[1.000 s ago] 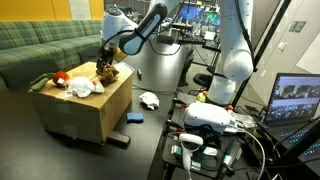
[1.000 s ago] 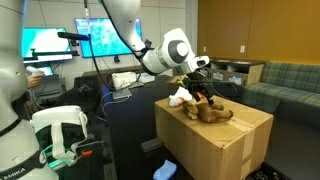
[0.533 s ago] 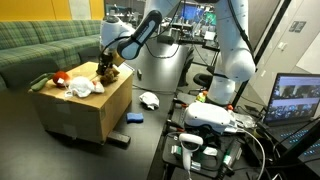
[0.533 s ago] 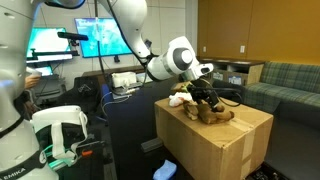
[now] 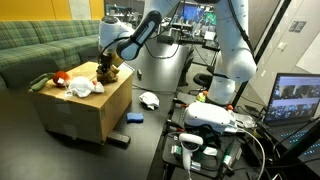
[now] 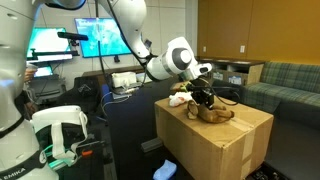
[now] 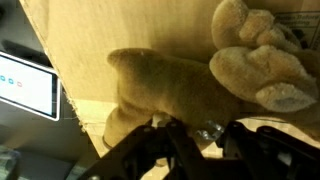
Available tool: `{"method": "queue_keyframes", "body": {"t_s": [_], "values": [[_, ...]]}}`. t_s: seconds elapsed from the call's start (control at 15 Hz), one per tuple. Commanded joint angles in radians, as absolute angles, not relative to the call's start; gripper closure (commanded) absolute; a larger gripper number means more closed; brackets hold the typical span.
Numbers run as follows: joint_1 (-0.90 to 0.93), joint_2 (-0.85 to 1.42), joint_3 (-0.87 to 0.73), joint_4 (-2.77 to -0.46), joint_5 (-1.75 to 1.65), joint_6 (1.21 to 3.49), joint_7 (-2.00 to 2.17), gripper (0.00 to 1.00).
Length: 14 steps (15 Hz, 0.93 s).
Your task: Replace the objects on the box with the objects on the table, that is the brown toy with the towel, plastic bag with the blue duster and orange object with the dark brown duster
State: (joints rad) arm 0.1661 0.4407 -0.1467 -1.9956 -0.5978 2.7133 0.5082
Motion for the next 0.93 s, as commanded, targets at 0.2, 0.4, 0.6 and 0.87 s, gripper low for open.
{"method": "queue_keyframes", "body": {"t_s": [0.2,0.4,0.6,0.87], "values": [[0.226,0.343,-0.228,-2.063,-0.665,2.745,0.538,0.97],[0.224,0.258,-0.263,-2.127,-0.747,2.750,0.571,0.97],[0.228,0.159,-0.323,-2.210,-0.869,2.750,0.657,0.97],[0.214,0.037,-0.391,-2.306,-1.052,2.716,0.808,0.97]]}}
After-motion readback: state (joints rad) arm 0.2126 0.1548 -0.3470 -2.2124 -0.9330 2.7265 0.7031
